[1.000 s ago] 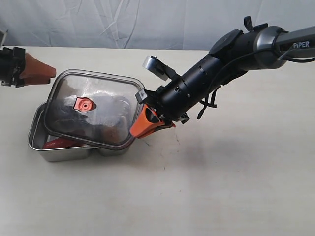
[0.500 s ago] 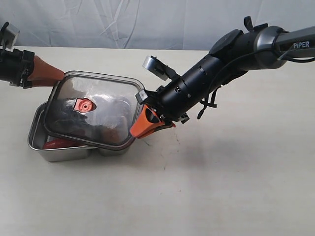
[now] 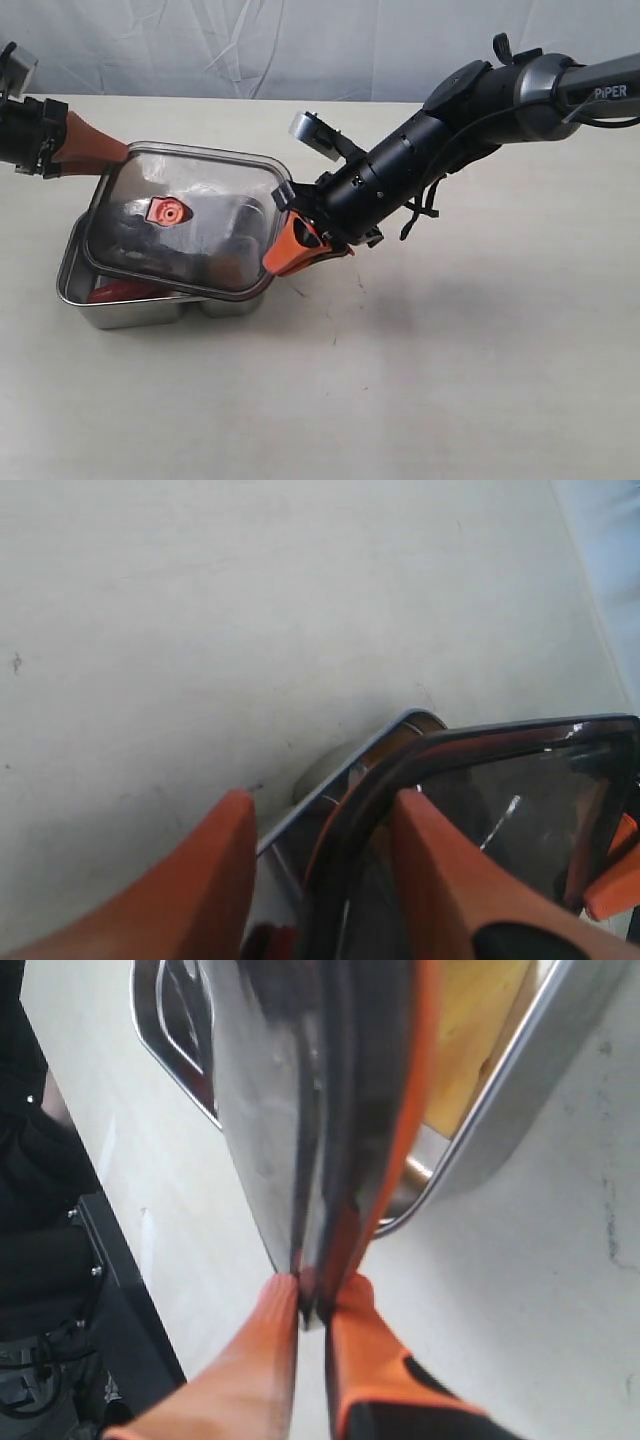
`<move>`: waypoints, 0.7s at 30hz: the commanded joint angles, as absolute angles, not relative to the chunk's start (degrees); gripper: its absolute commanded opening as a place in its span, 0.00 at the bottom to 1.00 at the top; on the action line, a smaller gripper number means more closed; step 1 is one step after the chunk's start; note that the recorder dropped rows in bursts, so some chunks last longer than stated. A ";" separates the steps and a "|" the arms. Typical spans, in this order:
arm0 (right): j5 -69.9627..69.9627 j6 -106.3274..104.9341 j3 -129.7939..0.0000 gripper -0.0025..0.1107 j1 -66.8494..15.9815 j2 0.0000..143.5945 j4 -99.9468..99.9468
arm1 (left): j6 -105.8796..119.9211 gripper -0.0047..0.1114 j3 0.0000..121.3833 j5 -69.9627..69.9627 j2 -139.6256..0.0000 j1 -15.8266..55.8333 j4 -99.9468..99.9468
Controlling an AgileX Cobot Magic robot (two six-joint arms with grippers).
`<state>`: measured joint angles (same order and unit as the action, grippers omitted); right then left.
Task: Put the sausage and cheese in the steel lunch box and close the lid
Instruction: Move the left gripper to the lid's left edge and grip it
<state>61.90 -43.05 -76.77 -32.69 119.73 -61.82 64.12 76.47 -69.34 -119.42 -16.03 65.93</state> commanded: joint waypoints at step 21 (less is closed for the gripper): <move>59.74 -43.47 -77.02 0.01 -32.69 119.55 -63.22 | 64.17 0.40 77.21 -68.97 -114.04 -15.86 64.45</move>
